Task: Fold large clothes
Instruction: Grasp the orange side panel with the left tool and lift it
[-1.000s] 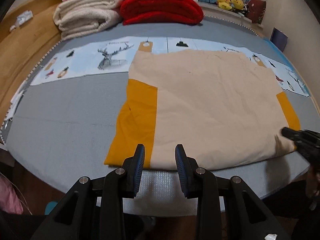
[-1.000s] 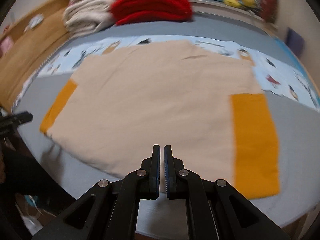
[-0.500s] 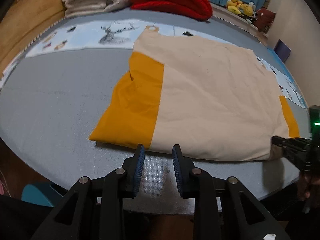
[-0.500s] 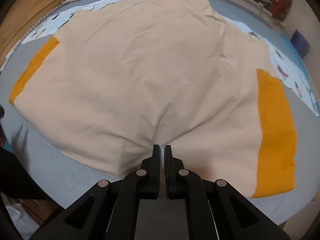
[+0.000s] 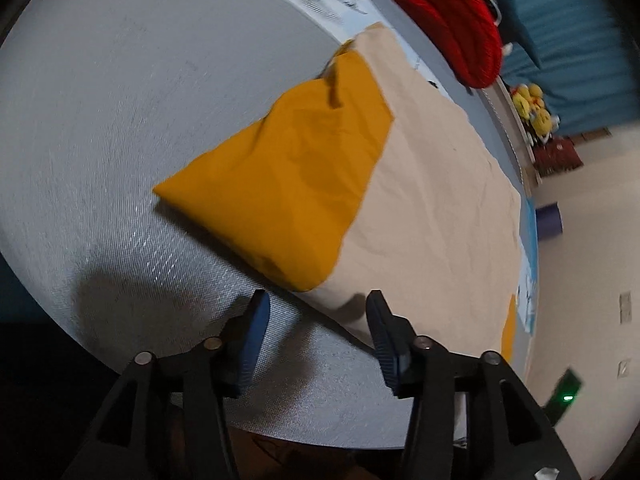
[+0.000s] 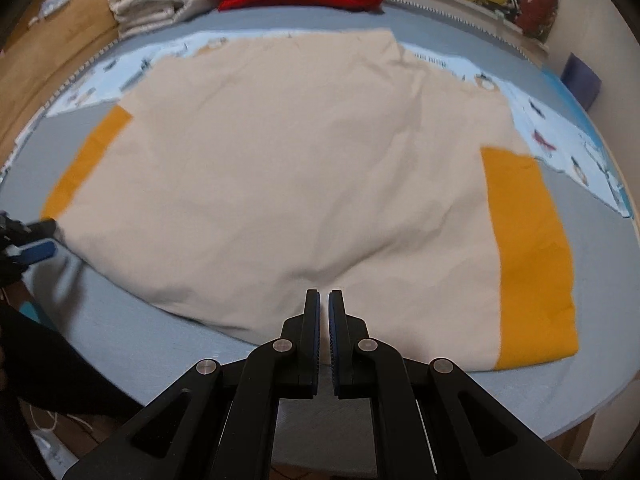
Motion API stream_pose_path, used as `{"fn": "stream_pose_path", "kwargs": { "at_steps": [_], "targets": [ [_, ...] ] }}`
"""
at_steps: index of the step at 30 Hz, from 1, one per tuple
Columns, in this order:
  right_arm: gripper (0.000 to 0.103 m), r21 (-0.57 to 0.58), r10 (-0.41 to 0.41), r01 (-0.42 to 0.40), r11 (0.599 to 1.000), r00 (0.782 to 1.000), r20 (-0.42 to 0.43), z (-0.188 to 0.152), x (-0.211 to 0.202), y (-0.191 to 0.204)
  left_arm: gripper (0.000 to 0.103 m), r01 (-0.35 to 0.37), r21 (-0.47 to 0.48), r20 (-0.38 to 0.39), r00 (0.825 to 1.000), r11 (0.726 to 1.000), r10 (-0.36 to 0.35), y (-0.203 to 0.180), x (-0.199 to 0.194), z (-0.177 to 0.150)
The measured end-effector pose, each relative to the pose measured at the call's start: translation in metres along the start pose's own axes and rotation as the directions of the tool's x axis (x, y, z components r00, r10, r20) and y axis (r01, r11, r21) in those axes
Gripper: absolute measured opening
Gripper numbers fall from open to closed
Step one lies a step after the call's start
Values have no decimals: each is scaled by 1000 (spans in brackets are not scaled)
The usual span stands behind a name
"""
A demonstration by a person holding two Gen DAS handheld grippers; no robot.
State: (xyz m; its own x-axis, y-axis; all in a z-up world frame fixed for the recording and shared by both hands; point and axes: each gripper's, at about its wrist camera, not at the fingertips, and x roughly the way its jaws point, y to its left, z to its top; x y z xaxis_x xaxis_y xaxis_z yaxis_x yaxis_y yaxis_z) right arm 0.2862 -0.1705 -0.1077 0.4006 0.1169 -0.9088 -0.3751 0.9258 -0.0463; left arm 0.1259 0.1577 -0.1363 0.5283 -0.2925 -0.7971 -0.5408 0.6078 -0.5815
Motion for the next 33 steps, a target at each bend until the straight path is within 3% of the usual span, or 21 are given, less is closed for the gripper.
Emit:
{"fn": "stream_pose_path", "kwargs": {
  "at_steps": [8,18,20,24,29,33],
  "targets": [
    [6,15,16,-16,1000,999,-34,1,17,-7,51,49,-82,5,999,995,-49,20,13,9],
    [5,46,40,-38,998,998,-44,-1,21,-18,51,102,-64,122,988,993,-93,9,27,21],
    [6,49,42,-40,998,998,-43,-3,21,-20,47,99,-61,140,986,993,-89,5,31,25],
    [6,72,52,-51,996,998,-18,0,14,-23,18,110,-32,161,982,993,-103,0,30,29],
    [6,62,96,-106,992,984,150,14,-25,-7,12,67,86,228,970,994,-86,-26,3,28],
    [6,3,144,-148,989,965,219,21,-43,20,11,24,157,274,959,987,-67,-39,-28,28]
  ]
}}
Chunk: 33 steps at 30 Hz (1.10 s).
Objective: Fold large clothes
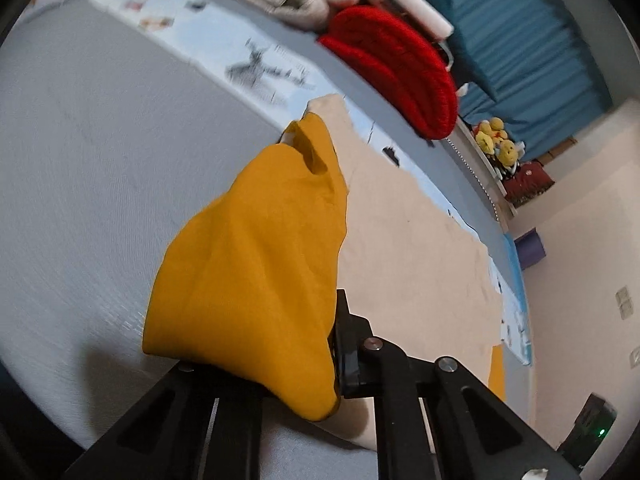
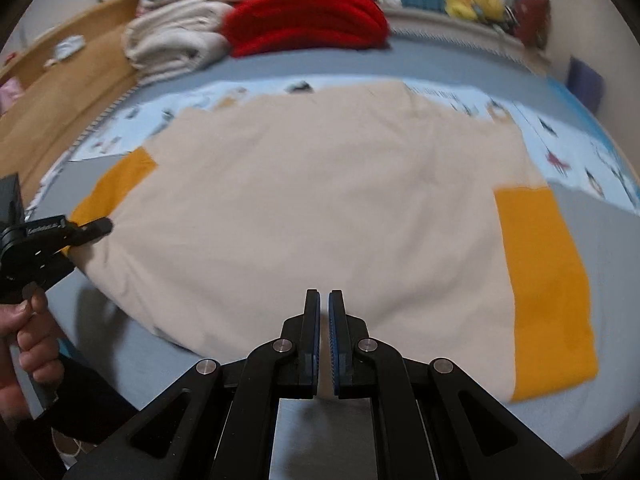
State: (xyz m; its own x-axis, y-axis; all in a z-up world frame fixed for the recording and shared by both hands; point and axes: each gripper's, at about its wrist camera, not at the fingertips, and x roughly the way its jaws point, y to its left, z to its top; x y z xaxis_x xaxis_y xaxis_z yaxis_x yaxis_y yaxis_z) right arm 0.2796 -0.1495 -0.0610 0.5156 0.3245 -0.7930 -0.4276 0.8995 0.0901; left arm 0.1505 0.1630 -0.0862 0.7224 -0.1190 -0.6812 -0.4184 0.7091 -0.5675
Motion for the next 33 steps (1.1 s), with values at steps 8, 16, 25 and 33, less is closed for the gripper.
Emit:
{"fn": "stream_pose_path", "kwargs": {
  "at_steps": [8,16,25,33],
  "targets": [
    [6,-53,101,-112,992,980,-169,-3,51,55,9,-58,171,59,997,984,48,-14,-57,3],
    [6,-60,88,-102,993,975,-202,16,53,55,8,-99,340,112,992,935,64,-47,-69,-12],
    [35,-62,-97,123,991,942,322,67,-121,-59,7,-45,489,120,993,871,-16,-129,-58,-44],
    [54,49,-220,215,975,932,288,23,-165,-133,7,70,726,29,991,684,-132,-243,-29,-120]
  ]
}}
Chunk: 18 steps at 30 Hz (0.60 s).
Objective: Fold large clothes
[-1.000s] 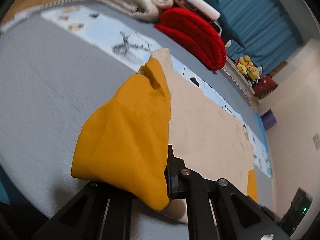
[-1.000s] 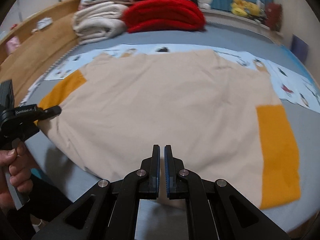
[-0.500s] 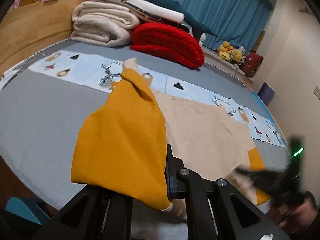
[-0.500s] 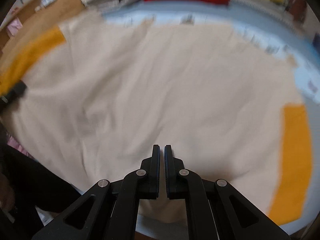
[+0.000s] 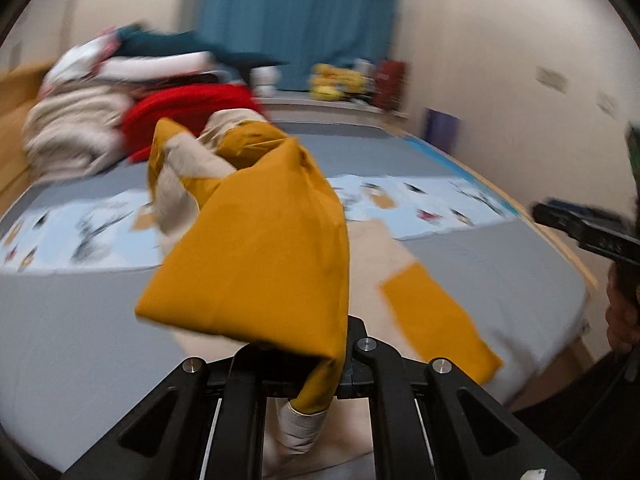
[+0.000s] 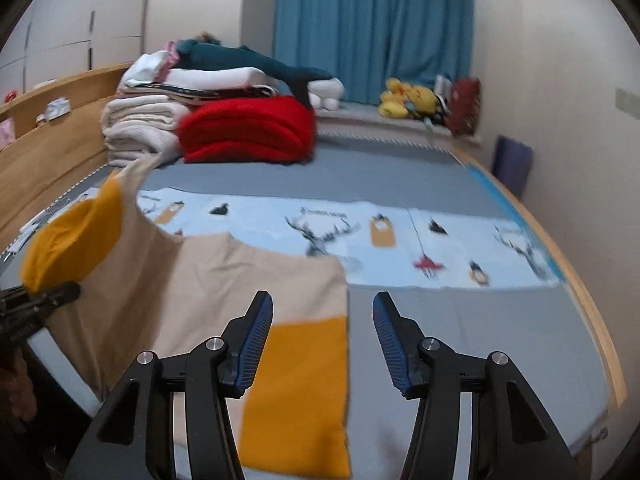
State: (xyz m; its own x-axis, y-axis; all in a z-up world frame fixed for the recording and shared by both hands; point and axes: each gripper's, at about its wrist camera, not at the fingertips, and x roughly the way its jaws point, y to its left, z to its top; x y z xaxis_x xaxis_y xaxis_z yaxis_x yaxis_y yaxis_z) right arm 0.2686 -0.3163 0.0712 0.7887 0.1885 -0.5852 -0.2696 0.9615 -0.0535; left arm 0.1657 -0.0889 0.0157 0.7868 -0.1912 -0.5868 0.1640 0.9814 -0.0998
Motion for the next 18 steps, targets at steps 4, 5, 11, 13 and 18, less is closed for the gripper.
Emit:
{"fn": "stream_pose_path", "kwargs": {
  "at_steps": [4,5,11,13,18],
  "targets": [
    [54,-33,-15,13,999,999,-49,-19,-5,-21,7,173,137,-126,980,975,-156,-71,42,-10],
    [54,-38,-17,15,999,998,-54,-23,-7,-24,9,217,162,-189,964,963,-185,-84,56,-17],
    [54,37,16,-12,999,995,-96,-32,-9,-47,30,336,184,-385,889,924,-247,-104,70,-39],
    [54,65,52,-45,997,993,-108,-32,-2,-48,39,396,125,-399,860,910,-319,-89,54,-27],
    [54,123,197,-176,977,963,-184,-38,28,-34,45,396,92,-336,876,914,-346,-37,9,5]
  ]
}}
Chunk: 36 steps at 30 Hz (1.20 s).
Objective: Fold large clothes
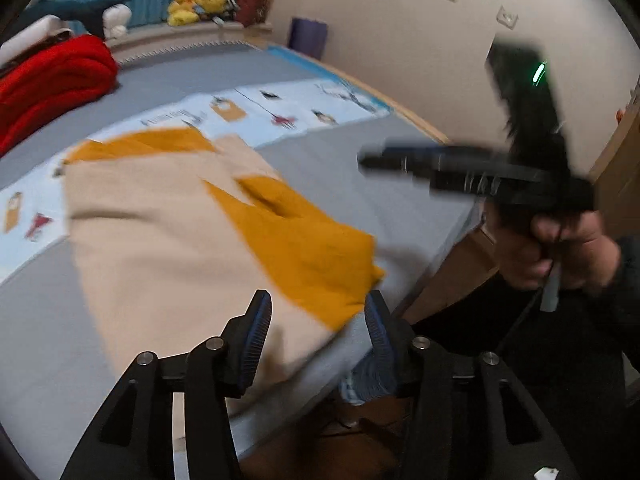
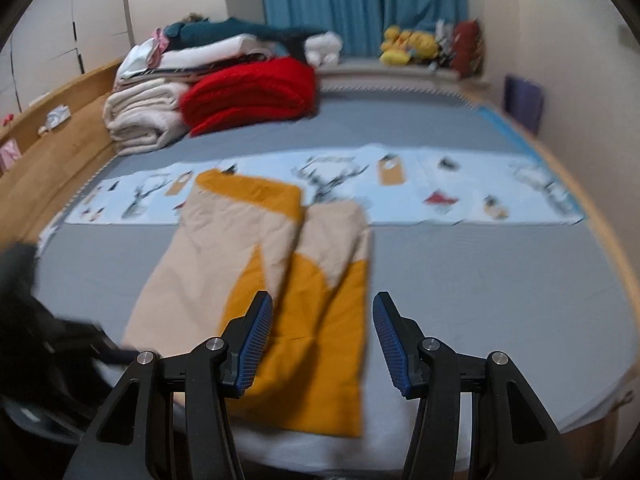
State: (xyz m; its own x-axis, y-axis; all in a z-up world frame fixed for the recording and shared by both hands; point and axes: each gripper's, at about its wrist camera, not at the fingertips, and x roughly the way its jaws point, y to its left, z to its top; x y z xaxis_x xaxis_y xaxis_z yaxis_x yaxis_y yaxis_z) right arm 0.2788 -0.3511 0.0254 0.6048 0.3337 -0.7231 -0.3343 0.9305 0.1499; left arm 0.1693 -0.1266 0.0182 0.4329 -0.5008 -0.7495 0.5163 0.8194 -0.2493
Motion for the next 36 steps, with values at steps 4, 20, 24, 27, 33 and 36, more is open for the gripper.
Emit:
{"fn": "stream_pose_path", "kwargs": {
  "at_steps": [4,20,24,27,33,36],
  "targets": [
    [54,9,103,-103,995,988,-118,-6,35,16,45,-151,-24,2,988,988,151,44,-17,-11],
    [4,-19,133,-137,990,984,-117,-8,34,27,46,-273,-287,-105,962,918,253,109,25,-27],
    [2,54,134,-137,989,989,66,-3,-9,0,47,-222,-303,-78,975,927,208,110,24,-23],
    [2,81,7,1,997,995,-104,-16,25,-21,47,-194,-300,-78,981,934,178,109,27,-21],
    [2,-183,-229,185,966,937,-263,-44,79,4,47,-120,-293,-174,982,948,71,105,52,-27],
    [2,-208,-259,195,959,900,-352,-55,100,2,55,-172,-205,-289,951,963,108,98,75,-38]
  ]
}}
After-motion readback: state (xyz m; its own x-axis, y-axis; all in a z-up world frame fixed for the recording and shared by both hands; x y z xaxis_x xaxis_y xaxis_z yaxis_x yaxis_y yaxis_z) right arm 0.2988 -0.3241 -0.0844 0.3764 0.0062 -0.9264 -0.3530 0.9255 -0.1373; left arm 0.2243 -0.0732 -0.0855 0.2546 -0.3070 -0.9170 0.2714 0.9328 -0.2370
